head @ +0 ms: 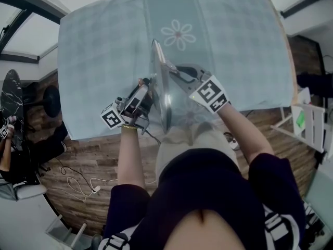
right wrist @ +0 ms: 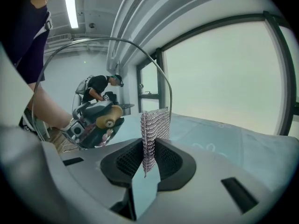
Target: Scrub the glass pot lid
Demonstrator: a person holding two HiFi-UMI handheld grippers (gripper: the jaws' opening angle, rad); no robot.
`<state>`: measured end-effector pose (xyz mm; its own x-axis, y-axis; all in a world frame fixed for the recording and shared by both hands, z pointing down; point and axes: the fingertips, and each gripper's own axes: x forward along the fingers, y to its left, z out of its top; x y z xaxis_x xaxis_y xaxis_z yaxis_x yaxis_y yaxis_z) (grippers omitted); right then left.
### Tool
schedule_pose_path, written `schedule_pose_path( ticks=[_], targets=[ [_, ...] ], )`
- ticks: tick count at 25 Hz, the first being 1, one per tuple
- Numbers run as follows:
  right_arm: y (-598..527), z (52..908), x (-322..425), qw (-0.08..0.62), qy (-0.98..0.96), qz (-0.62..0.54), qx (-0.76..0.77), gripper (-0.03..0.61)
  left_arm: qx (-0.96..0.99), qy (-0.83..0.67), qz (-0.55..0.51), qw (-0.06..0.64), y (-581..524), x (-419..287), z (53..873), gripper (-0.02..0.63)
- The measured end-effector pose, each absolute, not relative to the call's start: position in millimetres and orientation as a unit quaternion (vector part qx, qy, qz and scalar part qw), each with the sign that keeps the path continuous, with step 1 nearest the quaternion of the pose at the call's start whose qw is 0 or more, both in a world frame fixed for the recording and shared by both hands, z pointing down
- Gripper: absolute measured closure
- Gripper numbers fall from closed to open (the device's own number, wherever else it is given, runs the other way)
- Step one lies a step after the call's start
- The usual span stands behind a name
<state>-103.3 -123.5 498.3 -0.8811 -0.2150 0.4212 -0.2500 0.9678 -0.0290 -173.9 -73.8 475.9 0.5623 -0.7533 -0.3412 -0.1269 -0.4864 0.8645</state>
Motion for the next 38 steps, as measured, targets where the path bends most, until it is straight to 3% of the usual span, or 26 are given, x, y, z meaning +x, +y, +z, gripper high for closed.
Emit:
schedule_pose_path(
  ticks=[38],
  targets=[
    [-50,550,-137,0.244,-0.965,0.096,0.019,0.500,0.768,-0.274,-0.393,0.426,-73,-175,473,0.446]
  ],
)
